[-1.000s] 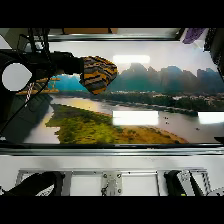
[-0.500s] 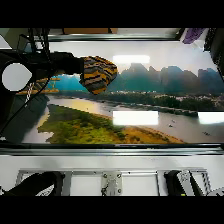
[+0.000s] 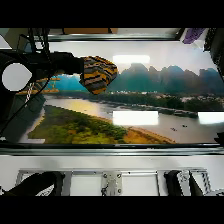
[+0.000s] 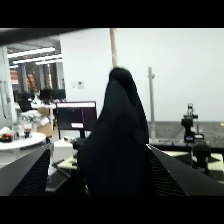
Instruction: Fold the clothes and pants, and hang the long-sleeved shirts on hangers.
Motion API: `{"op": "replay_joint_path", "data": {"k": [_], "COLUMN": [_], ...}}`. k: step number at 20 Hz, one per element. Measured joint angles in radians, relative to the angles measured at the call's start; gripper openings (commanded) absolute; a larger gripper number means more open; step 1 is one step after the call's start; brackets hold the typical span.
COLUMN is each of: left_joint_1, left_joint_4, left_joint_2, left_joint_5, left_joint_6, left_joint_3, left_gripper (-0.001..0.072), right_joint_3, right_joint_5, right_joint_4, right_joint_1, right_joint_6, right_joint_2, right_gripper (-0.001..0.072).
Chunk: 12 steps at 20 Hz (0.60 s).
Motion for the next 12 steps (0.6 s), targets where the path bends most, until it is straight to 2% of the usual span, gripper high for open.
{"op": "replay_joint_path", "data": {"k": [3,4,7,12], "left_joint_1": [0.000,0.000,0.000,0.000], "left_joint_4": [0.000,0.000,0.000,0.000], "left_joint_2": [0.000,0.000,0.000,0.000], "left_joint_5": [0.000,0.000,0.000,0.000], "left_joint_6": [0.000,0.000,0.000,0.000], "left_joint_3": [0.000,0.000,0.000,0.000], "left_gripper": [0.0029,0.0029,0.0029,0.0029], "right_joint_3": [0.000,0.000,0.000,0.000], "right_joint_5": [0.051,0.073,0.166,0.425], "right_joint_4": [0.000,-0.001,0.010,0.071], "right_joint_1": [0.000,0.000,0.001,0.003], "right_joint_6": [0.040,0.057,0.090,0.109], "right_joint_2": [0.051,0.068,0.114,0.151], "right_gripper": [0.0632,0.0593,0.0587,0.0587]}}
